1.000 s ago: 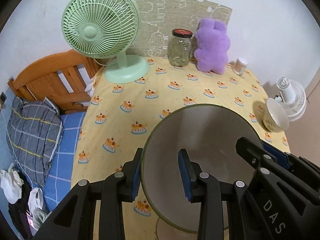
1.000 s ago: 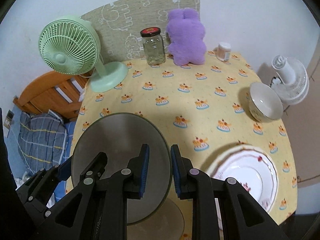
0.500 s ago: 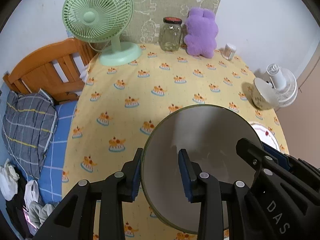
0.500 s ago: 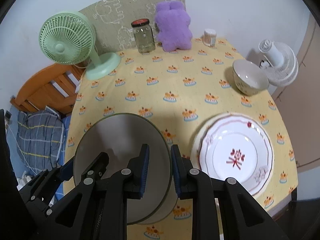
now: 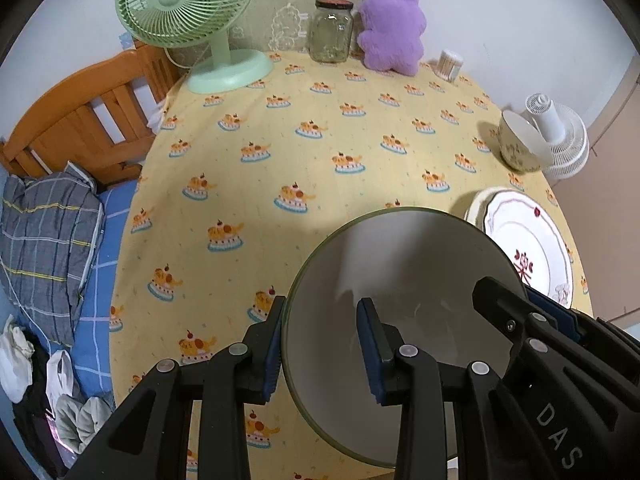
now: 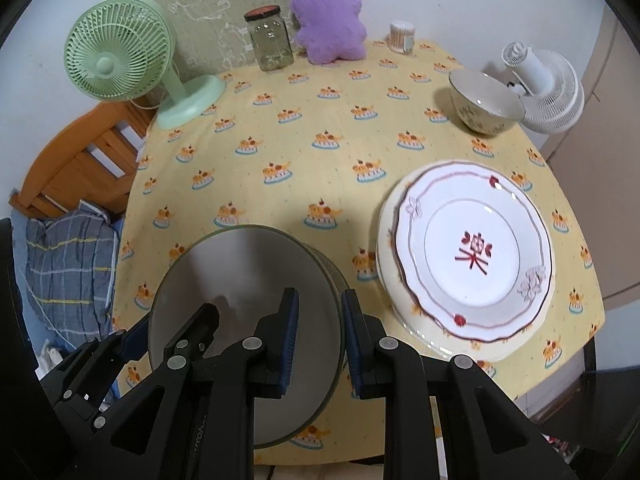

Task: Organize plates and bowls
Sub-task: 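Carry the glass bowl back toward the plate stack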

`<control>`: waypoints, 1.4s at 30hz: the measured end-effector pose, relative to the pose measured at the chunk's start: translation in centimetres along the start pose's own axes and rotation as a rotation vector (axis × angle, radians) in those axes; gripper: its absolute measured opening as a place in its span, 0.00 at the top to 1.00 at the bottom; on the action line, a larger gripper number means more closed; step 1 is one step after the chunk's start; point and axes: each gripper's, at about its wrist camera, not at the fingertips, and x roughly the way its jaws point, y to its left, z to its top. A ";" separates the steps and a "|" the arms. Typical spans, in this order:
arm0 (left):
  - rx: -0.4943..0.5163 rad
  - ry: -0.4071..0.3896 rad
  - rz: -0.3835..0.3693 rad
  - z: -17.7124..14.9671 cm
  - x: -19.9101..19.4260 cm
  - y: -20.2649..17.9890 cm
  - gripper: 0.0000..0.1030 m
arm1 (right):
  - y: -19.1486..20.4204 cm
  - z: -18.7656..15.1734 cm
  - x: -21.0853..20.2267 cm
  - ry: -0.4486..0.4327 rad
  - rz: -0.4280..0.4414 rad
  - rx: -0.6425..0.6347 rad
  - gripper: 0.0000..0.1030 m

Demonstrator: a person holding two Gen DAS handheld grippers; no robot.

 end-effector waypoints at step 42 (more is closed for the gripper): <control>0.077 0.054 0.020 -0.1 3.8 -0.5 0.65 | 0.1 -0.3 3.9 0.016 -0.087 -0.021 0.75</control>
